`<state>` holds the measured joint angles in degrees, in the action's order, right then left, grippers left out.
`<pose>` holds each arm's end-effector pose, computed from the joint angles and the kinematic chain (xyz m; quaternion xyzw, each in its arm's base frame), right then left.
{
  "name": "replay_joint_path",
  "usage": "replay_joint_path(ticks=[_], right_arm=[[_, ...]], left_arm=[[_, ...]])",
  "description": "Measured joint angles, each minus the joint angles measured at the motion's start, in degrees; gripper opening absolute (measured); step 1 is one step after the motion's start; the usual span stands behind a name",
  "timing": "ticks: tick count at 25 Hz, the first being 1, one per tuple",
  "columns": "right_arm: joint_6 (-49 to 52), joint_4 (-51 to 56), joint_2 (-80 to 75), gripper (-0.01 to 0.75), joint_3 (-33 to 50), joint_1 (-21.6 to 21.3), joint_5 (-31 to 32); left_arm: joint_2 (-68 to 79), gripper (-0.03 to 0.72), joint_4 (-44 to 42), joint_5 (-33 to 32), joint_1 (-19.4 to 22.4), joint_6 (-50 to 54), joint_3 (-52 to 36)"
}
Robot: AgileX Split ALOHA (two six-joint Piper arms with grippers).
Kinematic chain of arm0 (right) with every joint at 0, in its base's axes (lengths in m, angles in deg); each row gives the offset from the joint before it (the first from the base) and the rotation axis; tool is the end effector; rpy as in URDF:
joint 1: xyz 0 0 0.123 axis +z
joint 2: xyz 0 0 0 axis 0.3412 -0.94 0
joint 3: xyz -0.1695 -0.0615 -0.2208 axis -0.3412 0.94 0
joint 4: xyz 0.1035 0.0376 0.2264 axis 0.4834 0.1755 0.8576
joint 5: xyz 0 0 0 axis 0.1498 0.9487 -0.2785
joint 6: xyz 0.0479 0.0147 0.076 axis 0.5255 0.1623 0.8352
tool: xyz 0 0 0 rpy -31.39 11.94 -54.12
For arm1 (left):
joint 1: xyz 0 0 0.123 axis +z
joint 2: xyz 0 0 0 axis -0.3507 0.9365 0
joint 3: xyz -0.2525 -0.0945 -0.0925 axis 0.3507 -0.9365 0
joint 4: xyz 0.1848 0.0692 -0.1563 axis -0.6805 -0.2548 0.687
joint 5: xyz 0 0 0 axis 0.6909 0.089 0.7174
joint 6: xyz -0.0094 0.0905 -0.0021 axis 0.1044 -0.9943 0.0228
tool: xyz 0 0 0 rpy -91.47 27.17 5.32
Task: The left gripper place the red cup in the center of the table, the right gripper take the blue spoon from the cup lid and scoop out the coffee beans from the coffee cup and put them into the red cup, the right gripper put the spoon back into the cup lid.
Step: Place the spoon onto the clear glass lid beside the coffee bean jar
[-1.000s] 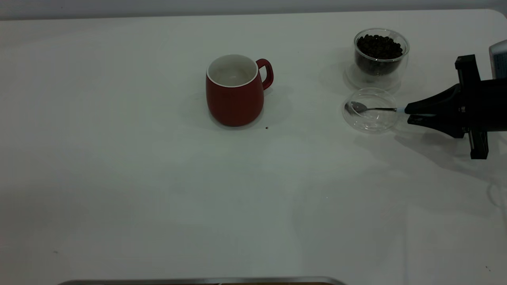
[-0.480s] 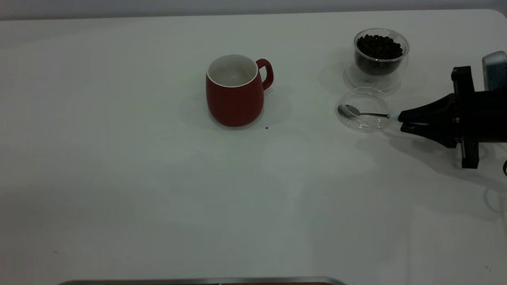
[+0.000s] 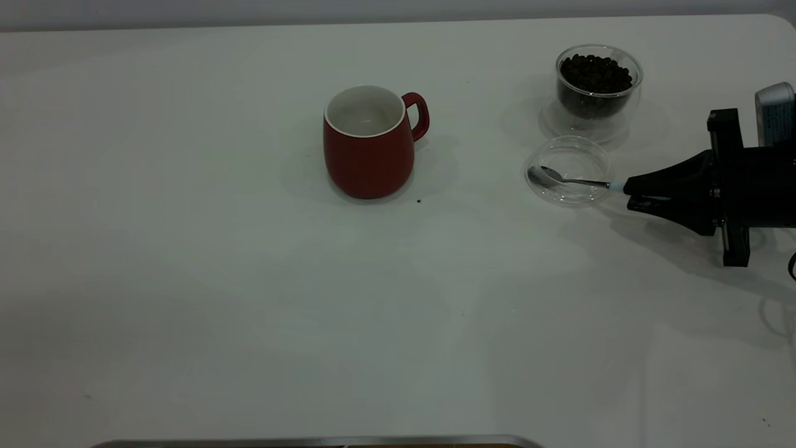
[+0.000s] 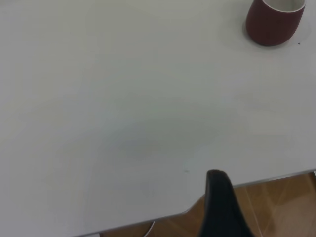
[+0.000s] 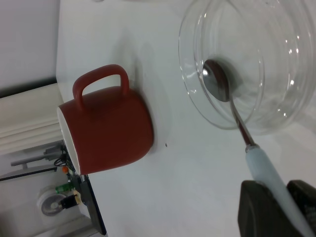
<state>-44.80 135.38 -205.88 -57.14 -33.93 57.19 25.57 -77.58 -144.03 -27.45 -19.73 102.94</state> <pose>0.3091 0.0025 -0.0530 0.2539 0.8275 0.4936 0.0842 -0.0105 -0.0035 0.2668 0.0760 0.8687 -0.0462 0.4873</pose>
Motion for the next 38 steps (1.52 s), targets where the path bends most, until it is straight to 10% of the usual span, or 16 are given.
replay_joint_path(ticks=[38], right_arm=[[0.42,0.0,-0.51,0.297,0.0,1.4,0.71]], left_arm=[[0.0,0.516,0.0,0.0,0.0,-0.06,0.0]])
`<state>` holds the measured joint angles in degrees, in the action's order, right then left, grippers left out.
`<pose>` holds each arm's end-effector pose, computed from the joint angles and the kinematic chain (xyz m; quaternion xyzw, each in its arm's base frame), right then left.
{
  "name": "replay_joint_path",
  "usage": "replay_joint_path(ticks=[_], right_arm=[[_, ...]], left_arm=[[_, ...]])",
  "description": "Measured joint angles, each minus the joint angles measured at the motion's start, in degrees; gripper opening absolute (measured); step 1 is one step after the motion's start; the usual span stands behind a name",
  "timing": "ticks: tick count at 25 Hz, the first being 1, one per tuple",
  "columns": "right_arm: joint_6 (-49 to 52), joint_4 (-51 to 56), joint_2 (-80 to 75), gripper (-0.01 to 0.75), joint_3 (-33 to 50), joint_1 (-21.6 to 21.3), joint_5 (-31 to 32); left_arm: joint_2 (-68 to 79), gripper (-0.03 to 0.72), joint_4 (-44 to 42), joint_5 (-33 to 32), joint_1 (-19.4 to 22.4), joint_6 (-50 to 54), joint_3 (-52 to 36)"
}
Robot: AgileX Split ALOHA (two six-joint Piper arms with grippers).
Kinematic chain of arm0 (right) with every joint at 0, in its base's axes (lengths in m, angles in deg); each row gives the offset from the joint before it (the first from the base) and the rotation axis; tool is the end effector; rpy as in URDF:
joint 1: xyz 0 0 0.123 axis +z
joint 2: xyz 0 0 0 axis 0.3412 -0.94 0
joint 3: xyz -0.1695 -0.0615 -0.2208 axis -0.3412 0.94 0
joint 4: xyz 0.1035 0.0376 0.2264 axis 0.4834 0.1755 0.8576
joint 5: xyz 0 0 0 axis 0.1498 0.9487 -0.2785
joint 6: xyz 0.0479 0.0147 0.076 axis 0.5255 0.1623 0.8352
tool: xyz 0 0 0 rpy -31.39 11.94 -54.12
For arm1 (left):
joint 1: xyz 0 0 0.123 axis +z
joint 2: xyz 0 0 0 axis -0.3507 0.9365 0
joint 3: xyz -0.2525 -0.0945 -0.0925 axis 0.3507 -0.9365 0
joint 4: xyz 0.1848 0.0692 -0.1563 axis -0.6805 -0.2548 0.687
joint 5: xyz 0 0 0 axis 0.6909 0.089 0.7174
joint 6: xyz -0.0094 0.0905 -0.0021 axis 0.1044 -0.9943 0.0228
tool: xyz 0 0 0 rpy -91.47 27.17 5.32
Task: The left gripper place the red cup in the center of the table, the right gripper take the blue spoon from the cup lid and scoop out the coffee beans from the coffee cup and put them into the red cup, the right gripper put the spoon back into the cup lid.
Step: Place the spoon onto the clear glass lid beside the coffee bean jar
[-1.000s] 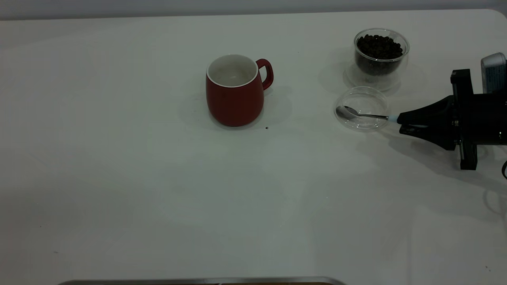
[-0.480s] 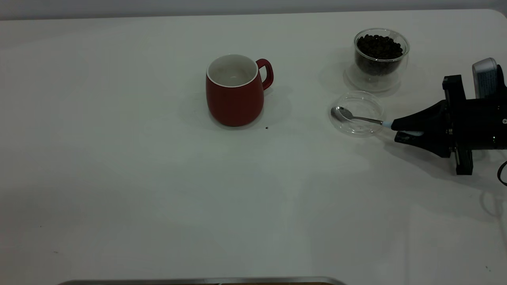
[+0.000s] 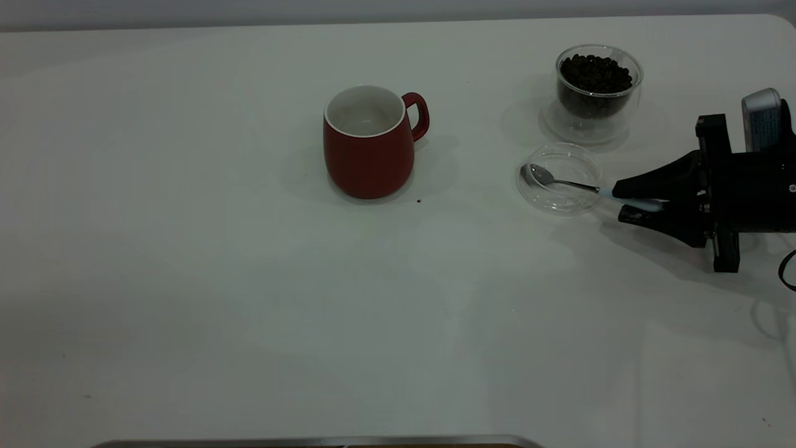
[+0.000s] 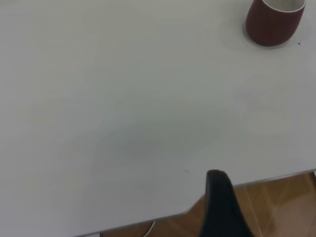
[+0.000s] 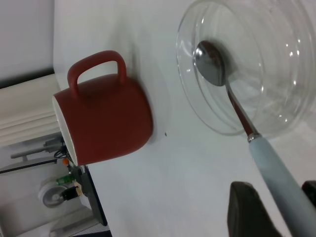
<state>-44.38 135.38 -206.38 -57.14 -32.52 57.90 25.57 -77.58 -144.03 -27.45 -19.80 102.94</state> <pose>0.3077 0.0109 -0.0547 0.2480 0.8266 0.4999 0.0733 -0.0105 -0.0035 0.2668 0.0765 0.8687 -0.0459 0.4873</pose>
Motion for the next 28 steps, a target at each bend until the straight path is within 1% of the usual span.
replay_joint_path(ticks=[3,8,11,20,23,25,28], right_arm=[[0.0,0.0,0.0,0.353,0.0,0.0,0.05],[-0.14,0.0,0.0,0.471,0.0,0.0,0.11],[-0.22,0.0,0.0,0.509,0.0,0.0,0.11],[-0.81,0.0,0.0,0.529,0.0,0.0,0.16],[-0.68,-1.55,0.0,0.534,0.0,0.0,-0.1],[0.02,-3.89,0.34,0.534,0.0,0.0,-1.76],[2.4,-8.46,2.63,0.536,0.06,-0.08,-6.23]], left_arm=[[0.0,0.516,0.0,0.0,0.0,0.0,0.0],[0.0,0.516,0.0,0.0,0.0,0.06,0.0],[0.0,0.516,0.0,0.0,0.0,0.06,0.0],[0.0,0.516,0.0,0.0,0.0,0.06,0.0],[0.0,0.516,0.0,0.0,0.0,0.06,0.0],[0.0,0.516,0.0,0.0,0.0,0.06,0.0],[0.0,0.516,0.0,0.0,0.0,0.06,0.0]])
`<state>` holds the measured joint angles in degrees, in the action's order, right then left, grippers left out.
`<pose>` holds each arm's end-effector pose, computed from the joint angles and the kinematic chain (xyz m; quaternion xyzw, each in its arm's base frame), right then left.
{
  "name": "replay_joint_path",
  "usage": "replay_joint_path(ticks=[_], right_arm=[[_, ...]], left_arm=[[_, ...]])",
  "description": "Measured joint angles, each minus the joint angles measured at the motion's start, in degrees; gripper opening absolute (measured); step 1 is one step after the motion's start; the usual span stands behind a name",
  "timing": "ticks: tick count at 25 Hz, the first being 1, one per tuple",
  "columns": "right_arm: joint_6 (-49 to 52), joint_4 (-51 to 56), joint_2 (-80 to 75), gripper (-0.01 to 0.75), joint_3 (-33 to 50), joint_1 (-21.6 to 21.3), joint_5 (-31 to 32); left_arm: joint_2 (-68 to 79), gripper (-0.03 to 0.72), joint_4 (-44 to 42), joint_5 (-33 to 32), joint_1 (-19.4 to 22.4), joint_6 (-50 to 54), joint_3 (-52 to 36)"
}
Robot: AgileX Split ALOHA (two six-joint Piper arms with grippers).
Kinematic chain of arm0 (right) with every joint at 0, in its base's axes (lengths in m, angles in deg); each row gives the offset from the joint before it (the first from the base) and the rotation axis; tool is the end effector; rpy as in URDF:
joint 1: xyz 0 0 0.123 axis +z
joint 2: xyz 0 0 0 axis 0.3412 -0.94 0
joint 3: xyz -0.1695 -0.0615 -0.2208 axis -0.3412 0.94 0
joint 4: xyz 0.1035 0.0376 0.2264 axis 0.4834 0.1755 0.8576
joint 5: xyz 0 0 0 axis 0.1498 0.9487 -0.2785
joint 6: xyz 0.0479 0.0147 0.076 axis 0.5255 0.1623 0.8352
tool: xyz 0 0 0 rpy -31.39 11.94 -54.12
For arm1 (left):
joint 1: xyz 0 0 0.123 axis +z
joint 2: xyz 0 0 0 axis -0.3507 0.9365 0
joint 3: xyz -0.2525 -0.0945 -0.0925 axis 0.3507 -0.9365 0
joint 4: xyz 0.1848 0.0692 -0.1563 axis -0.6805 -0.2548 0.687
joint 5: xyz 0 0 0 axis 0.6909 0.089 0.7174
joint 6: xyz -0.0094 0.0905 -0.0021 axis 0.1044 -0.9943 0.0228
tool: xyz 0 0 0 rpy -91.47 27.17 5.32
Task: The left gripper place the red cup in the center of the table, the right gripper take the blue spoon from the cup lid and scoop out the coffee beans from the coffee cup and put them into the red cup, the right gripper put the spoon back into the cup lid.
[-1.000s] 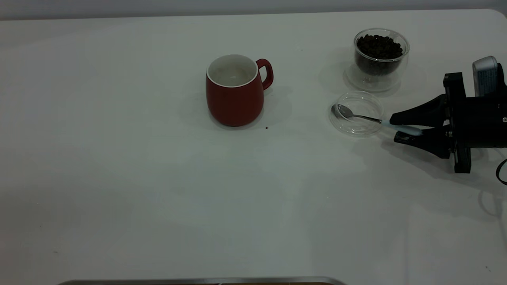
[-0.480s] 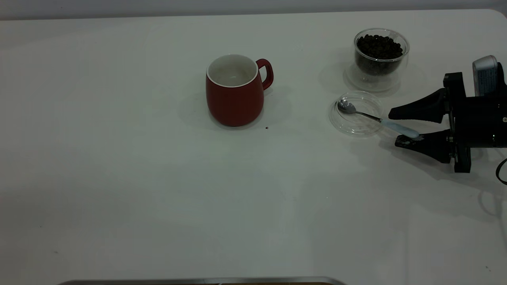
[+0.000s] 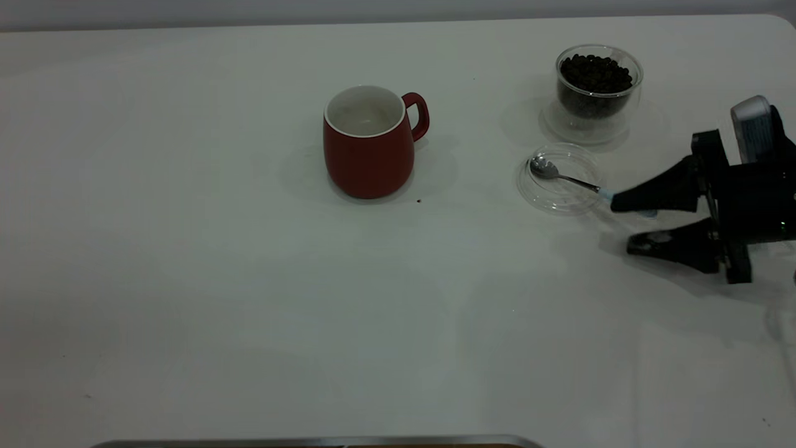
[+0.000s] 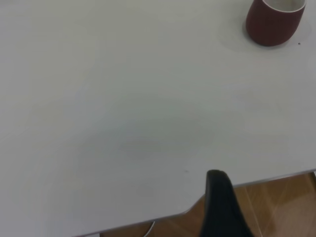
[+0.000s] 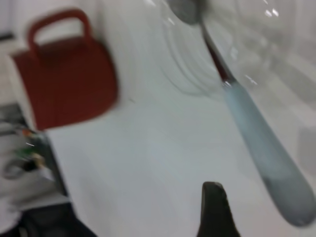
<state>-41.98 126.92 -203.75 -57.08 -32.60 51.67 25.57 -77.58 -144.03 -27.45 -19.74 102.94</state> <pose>0.3029 0.0079 -0.0497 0.2005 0.8652 0.4575 0.0433 -0.0105 -0.0035 0.2668 0.0761 0.8687 -0.0461 0.4873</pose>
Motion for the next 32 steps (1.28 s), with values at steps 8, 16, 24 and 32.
replay_joint_path(ticks=[8,16,24,32], right_arm=[[4.99,-4.6,15.23,0.536,0.54,-2.05,-5.87],[26.69,-30.35,42.76,0.536,1.05,4.78,-16.29],[59.17,-67.78,76.07,0.536,1.29,14.7,-1.61],[82.61,-91.55,97.16,0.536,11.77,14.92,11.15]], left_arm=[[0.0,0.516,0.0,0.0,0.0,-0.06,0.0],[0.0,0.516,0.0,0.0,0.0,-0.06,0.0],[0.0,0.516,0.0,0.0,0.0,-0.06,0.0],[0.0,0.516,0.0,0.0,0.0,0.01,0.0]])
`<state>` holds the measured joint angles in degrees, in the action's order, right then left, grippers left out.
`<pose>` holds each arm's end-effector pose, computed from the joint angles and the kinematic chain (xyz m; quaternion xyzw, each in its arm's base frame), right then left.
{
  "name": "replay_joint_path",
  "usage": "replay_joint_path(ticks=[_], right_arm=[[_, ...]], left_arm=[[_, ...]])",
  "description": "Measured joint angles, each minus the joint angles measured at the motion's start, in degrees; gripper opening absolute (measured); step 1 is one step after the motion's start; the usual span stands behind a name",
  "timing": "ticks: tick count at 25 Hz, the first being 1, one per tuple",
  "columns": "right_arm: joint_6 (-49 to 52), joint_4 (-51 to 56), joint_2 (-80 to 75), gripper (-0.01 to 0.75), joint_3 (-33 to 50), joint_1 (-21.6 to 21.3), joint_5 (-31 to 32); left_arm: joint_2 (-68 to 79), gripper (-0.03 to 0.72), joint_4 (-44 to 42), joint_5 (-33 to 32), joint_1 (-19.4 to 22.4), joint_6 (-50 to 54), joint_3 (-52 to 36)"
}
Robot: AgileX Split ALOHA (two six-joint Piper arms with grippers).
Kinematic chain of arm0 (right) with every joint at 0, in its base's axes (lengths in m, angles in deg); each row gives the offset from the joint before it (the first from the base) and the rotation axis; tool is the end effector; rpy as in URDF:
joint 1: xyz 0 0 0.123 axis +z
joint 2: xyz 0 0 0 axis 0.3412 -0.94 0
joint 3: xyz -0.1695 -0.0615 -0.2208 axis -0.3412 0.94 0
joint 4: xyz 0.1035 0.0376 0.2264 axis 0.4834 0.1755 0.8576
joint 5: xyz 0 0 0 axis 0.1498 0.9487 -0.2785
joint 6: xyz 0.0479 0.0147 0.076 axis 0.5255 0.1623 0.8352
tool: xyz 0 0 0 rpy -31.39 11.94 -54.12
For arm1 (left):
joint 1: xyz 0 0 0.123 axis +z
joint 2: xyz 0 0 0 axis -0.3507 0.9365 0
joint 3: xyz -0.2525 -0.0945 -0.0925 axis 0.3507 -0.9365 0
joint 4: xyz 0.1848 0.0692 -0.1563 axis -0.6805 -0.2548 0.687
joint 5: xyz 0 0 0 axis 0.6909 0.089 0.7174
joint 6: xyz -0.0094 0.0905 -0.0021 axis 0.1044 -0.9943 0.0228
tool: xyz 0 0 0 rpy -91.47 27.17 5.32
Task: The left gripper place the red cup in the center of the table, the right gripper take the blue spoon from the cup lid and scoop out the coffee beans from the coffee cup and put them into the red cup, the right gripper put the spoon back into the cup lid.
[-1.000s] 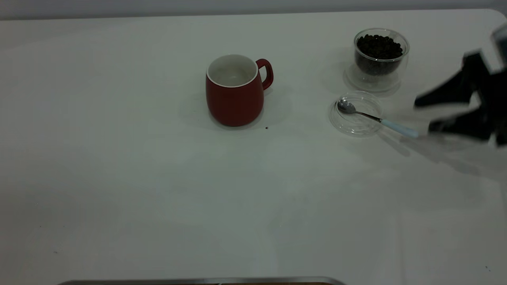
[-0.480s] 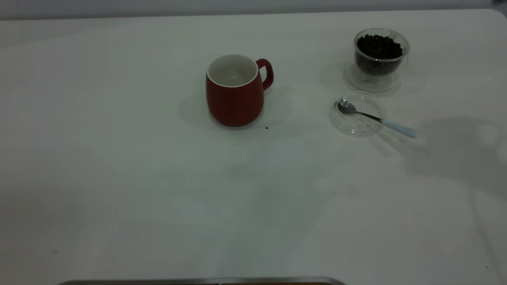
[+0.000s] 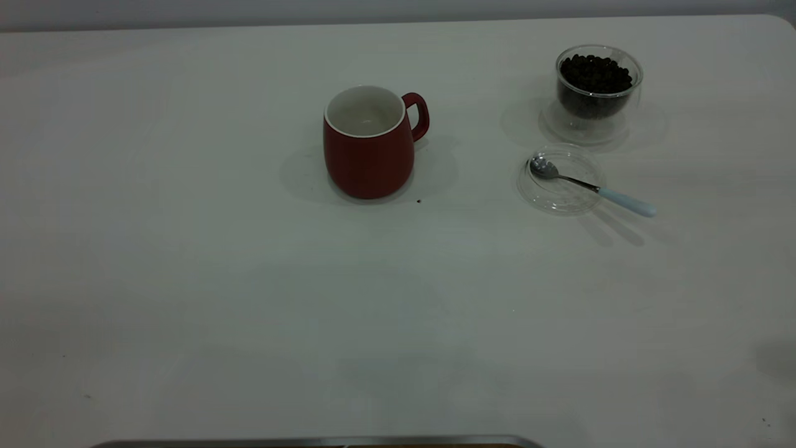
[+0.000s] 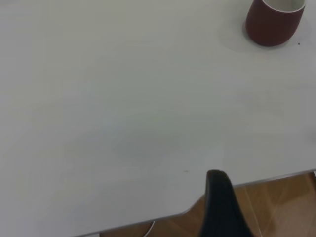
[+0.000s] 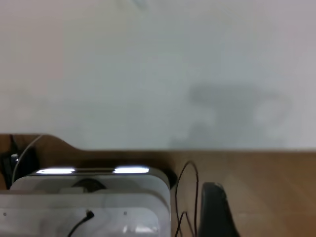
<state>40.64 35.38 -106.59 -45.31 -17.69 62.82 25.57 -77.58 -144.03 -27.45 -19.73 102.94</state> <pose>0.1253 0.0087 0.2868 0.0129 0.9811 0.0310 0.1904 -0.0105 -0.0035 0.2668 0.0760 0.8687 -0.0462 0.4873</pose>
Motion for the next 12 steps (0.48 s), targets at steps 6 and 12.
replay_joint_path(ticks=[6,12], right_arm=[[1.07,-0.79,14.92,0.536,11.63,0.0,0.1],[1.78,-3.19,27.16,0.515,13.47,0.0,-2.14]], left_arm=[[0.0,0.516,0.0,0.0,0.0,0.0,0.0],[0.0,0.516,0.0,0.0,0.0,0.0,0.0]])
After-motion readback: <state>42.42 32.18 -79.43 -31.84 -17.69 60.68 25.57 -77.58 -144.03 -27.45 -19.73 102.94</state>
